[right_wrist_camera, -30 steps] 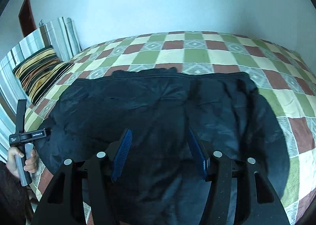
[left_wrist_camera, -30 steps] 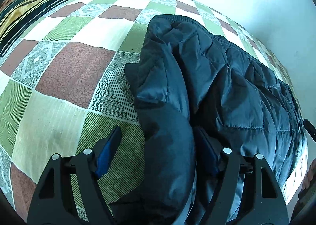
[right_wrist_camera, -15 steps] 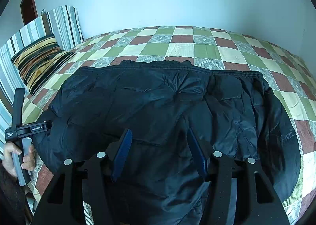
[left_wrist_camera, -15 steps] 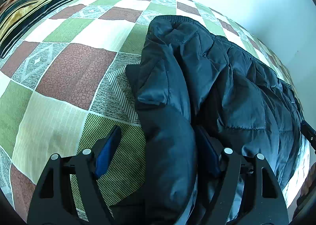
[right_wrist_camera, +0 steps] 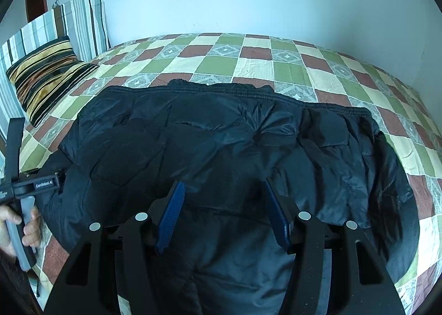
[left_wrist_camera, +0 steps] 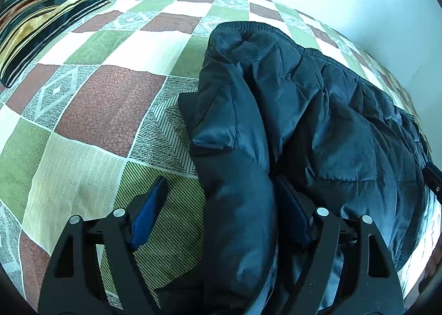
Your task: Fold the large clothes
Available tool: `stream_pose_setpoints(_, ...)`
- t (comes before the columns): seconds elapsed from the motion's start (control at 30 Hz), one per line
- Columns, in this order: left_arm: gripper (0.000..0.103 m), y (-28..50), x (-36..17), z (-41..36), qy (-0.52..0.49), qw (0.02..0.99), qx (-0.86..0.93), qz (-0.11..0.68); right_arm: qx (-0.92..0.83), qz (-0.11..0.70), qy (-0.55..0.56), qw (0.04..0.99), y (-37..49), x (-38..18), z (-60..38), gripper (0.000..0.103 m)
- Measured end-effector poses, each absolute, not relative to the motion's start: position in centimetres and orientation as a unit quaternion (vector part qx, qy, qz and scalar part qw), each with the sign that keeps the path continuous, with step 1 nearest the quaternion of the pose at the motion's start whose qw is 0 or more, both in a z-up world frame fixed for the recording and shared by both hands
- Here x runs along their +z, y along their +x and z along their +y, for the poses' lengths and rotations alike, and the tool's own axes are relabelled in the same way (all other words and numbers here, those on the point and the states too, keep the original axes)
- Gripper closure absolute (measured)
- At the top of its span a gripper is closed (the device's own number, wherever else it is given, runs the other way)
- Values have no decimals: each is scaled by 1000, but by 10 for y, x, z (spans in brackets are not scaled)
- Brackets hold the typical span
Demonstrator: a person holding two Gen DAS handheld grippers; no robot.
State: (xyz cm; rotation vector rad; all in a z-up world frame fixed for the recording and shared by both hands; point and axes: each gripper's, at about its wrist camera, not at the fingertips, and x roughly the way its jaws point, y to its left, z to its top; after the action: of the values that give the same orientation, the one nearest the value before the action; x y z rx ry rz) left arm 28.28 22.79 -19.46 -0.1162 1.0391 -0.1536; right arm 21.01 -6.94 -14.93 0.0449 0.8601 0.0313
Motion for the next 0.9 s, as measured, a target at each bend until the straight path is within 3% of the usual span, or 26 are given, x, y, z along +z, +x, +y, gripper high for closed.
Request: stream_pose_setpoints(0.9,15,287,-181,223,-16,866,-17,499,-26,447,-15,894,233,-200,-48,42)
